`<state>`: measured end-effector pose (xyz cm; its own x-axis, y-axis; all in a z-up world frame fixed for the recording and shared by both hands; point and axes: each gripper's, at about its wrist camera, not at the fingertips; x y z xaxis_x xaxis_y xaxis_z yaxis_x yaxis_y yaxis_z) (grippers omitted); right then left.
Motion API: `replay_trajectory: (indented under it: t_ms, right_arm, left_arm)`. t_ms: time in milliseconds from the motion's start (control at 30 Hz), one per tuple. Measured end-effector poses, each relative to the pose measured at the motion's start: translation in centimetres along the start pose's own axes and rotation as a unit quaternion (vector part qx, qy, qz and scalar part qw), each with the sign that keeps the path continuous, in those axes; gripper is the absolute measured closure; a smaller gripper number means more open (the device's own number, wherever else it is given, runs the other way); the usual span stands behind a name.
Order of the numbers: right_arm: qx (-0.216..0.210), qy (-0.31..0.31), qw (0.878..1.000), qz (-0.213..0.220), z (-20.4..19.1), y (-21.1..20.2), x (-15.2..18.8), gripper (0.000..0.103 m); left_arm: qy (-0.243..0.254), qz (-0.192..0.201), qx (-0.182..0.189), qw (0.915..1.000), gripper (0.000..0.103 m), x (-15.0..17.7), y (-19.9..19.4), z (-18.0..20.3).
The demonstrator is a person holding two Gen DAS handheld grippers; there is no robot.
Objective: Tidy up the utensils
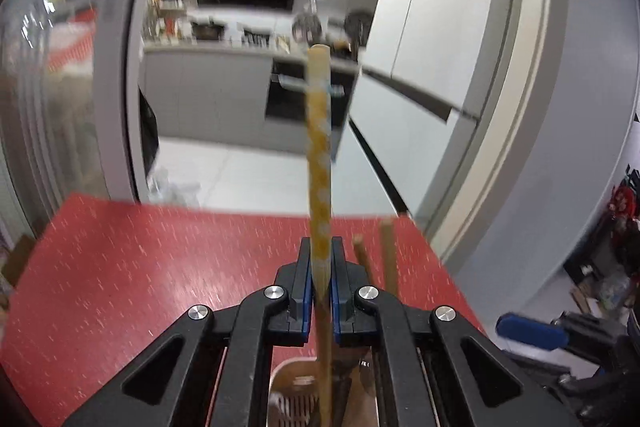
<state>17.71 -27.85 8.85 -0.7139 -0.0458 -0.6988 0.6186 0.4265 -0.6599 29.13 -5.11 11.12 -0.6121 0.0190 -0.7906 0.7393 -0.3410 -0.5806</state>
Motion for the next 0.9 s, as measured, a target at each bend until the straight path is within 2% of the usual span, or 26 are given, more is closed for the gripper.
replay_trajectory:
  t_ms: [133, 233, 400, 467, 500, 533, 667, 767, 900]
  right_arm:
    - [-0.002, 0.0, 1.0, -0.002, -0.1, 0.0, 0.1, 0.059]
    - [-0.003, -0.003, 1.0, -0.004, -0.3, -0.1, 0.3, 0.059]
    - [-0.013, -0.003, 1.0, -0.011, -0.5, -0.4, 0.6, 0.059]
    - [-0.015, 0.0, 1.0, -0.013, -0.4, -0.4, 0.9, 0.058]
    - [-0.018, 0.004, 1.0, -0.015, -0.3, -0.4, 1.1, 0.058]
    - [-0.02, 0.008, 1.0, -0.017, -0.3, -0.5, 1.2, 0.057]
    - [-0.024, 0.021, 0.999, -0.025, -0.2, -0.8, 2.1, 0.055]
    - [-0.031, 0.032, 0.999, -0.029, -0.5, -1.2, 2.9, 0.047]
    - [-0.039, 0.04, 0.998, -0.04, -1.1, -1.5, 4.2, 0.03]
  left_arm:
    - [0.005, 0.036, -0.033, 0.9988, 0.071, 0.7, -0.9, 0.3]
    - [0.005, 0.016, -0.056, 0.9983, 0.07, 2.1, -0.4, 0.1]
    - [-0.011, -0.016, -0.073, 0.9971, 0.068, 3.5, -0.4, -0.8]
    - [-0.022, -0.021, -0.08, 0.9964, 0.013, 3.8, -0.7, -1.4]
    - [-0.032, -0.017, -0.097, 0.9946, 0.0, 3.9, -1.3, -1.7]
    - [-0.035, 0.001, -0.107, 0.9937, 0.0, 4.2, -2.0, -1.7]
    - [-0.033, -0.01, -0.118, 0.9924, 0.0, 4.7, -3.2, -1.9]
    - [-0.04, -0.02, -0.125, 0.9911, 0.0, 5.5, -4.1, -2.1]
    - [-0.043, -0.032, -0.134, 0.9896, 0.0, 6.6, -5.2, -2.3]
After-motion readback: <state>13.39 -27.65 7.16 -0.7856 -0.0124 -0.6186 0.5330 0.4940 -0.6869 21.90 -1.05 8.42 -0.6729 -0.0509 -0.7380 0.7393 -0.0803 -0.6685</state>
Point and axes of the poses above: each gripper's, at about its wrist camera, not at the fingertips, and y roughly the way its jaws point, z to its right, x to its underside, and after that the axes turned 9 degrees about -z, right-handed
